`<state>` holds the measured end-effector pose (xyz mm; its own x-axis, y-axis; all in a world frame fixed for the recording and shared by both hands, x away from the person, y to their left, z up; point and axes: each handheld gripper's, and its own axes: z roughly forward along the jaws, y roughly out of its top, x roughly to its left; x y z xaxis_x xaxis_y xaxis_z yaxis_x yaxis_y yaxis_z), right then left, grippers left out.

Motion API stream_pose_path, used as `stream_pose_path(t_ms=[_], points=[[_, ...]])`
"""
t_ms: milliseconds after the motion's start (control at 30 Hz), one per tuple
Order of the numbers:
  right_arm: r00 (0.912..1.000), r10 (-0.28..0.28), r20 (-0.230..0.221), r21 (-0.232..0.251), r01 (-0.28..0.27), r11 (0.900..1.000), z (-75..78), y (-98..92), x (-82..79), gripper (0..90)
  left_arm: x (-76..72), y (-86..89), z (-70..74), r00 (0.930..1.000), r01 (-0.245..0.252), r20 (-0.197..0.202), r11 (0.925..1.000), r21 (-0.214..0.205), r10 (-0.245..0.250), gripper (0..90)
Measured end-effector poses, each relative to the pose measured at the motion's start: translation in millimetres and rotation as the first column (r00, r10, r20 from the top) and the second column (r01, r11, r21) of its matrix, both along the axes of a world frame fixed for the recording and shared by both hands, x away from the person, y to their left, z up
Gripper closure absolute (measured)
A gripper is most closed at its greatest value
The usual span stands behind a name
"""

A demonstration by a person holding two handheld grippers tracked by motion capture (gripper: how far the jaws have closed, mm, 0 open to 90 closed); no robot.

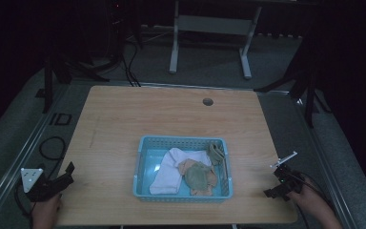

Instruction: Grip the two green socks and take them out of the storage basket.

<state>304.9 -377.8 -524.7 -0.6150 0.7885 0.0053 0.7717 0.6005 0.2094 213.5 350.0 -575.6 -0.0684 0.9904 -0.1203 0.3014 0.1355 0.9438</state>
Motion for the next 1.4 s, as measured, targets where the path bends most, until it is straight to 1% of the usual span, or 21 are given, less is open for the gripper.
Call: stream_pose_path(t_ms=[33, 67, 100, 133, 167, 200, 267, 300, 367, 400, 433, 500, 600, 767, 900, 967, 1033, 1133, 1233, 1300, 1400], points=[[0.9985, 0.041, -0.034, -0.018, -0.042, 0.9989, 1.1, 2.0, 0.0, 13.5, 0.0, 0.0, 0.0, 1.0, -0.001, 0.0, 1.0, 0.0, 0.001, 0.7], [0.9985, 0.041, -0.034, -0.018, -0.042, 0.9989, 1.1, 2.0, 0.0, 13.5, 0.0, 0.0, 0.0, 1.0, 0.0, 0.0, 1.0, 0.0, 0.0, 0.7], [0.994, 0.078, -0.076, -0.029, -0.081, 0.9963, 1.8, 3.1, 1.1, 13.6, 0.0, 0.0, 0.0, 1.0, 0.0, 0.0, 1.0, 0.001, 0.0, 0.7], [0.994, 0.078, -0.076, -0.029, -0.081, 0.9963, 1.8, 3.1, 1.1, 13.6, 0.0, 0.0, 0.0, 1.0, 0.0, -0.001, 1.0, 0.002, 0.0, 0.7], [0.9839, 0.137, -0.115, -0.055, -0.144, 0.988, 2.0, 5.3, 1.0, 13.8, 0.1, 0.0, 0.0, 1.0, 0.0, -0.001, 1.0, 0.001, 0.0, 0.7], [0.9768, 0.163, -0.139, -0.065, -0.173, 0.9828, 1.8, 7.1, 0.7, 14.0, 0.1, 0.0, 0.0, 1.0, 0.0, -0.001, 1.0, 0.001, 0.0, 0.7], [0.9768, 0.163, -0.139, -0.065, -0.173, 0.9828, 1.8, 7.1, 0.7, 14.0, 0.1, 0.0, 0.0, 1.0, 0.0, -0.001, 1.0, 0.0, 0.0, 0.7], [0.9462, 0.246, -0.21, -0.079, -0.267, 0.9605, 1.6, 14.2, -1.4, 14.1, 0.2, -0.2, 0.0, 1.0, 0.0, -0.002, 1.0, 0.001, 0.0, 0.7], [0.927, 0.28, -0.25, -0.07, -0.305, 0.9497, 1.9, 19.1, -1.8, 14.1, 0.1, -0.3, 0.0, 1.0, 0.001, -0.002, 1.0, 0.004, -0.001, 0.7], [0.9189, 0.3, -0.256, -0.076, -0.329, 0.9414, 2.3, 21.8, -1.6, 14.1, 0.0, -0.2, 0.0, 1.0, 0.001, -0.001, 1.0, 0.004, -0.001, 0.7], [0.9189, 0.3, -0.256, -0.076, -0.329, 0.9414, 2.3, 21.8, -1.6, 14.1, 0.0, -0.2, 0.0, 1.0, 0.001, -0.001, 1.0, 0.004, -0.001, 0.7], [0.9032, 0.339, -0.264, -0.078, -0.37, 0.9258, 5.6, 30.4, 0.7, 14.3, 0.0, -0.2, 0.0, 1.0, 0.002, -0.002, 1.0, 0.003, -0.002, 0.7], [0.8982, 0.347, -0.269, -0.074, -0.379, 0.9224, 7.5, 34.6, 1.9, 14.3, 0.1, -0.1, 0.0, 1.0, 0.002, -0.002, 1.0, 0.001, -0.002, 0.7], [0.8747, 0.393, -0.283, -0.065, -0.427, 0.9021, 8.8, 46.3, 2.8, 14.6, 0.0, -0.1, 0.0, 1.0, 0.005, -0.001, 1.0, 0.004, -0.005, 0.7], [0.8498, 0.447, -0.28, -0.056, -0.479, 0.876, 9.0, 55.7, 1.7, 14.6, 0.3, -0.3, 0.0, 1.0, 0.005, -0.004, 1.0, 0.004, -0.005, 0.7], [0.8454, 0.455, -0.28, -0.064, -0.489, 0.8698, 9.8, 59.7, 1.5, 14.6, 0.2, -0.2, 0.0, 1.0, 0.006, -0.004, 1.0, 0.003, -0.006, 0.7], [0.8435, 0.457, -0.282, -0.063, -0.492, 0.8683, 10.4, 61.5, 1.5, 14.6, 0.3, -0.3, 0.0, 1.0, 0.006, -0.004, 1.0, 0.003, -0.005, 0.7], [0.8314, 0.482, -0.276, -0.044, -0.512, 0.8579, 16.4, 71.5, 0.4, 14.6, 0.2, -0.5, 0.0, 1.0, 0.008, -0.003, 1.0, 0.004, -0.008, 0.7], [0.817, 0.511, -0.268, -0.03, -0.537, 0.8432, 22.4, 80.4, -2.1, 14.6, 0.3, -0.4, 0.0, 1.0, 0.009, -0.004, 1.0, 0.003, -0.009, 0.7], [0.8013, 0.538, -0.262, -0.02, -0.562, 0.8272, 26.8, 86.7, -4.0, 14.6, 0.3, -0.4, 0.0, 1.0, 0.009, -0.003, 1.0, 0.003, -0.009, 0.7], [0.7847, 0.566, -0.253, -0.019, -0.589, 0.808, 34.9, 95.3, -4.7, 14.6, 0.2, -0.3, 0.0, 1.0, 0.008, -0.004, 1.0, 0.003, -0.008, 0.7]])
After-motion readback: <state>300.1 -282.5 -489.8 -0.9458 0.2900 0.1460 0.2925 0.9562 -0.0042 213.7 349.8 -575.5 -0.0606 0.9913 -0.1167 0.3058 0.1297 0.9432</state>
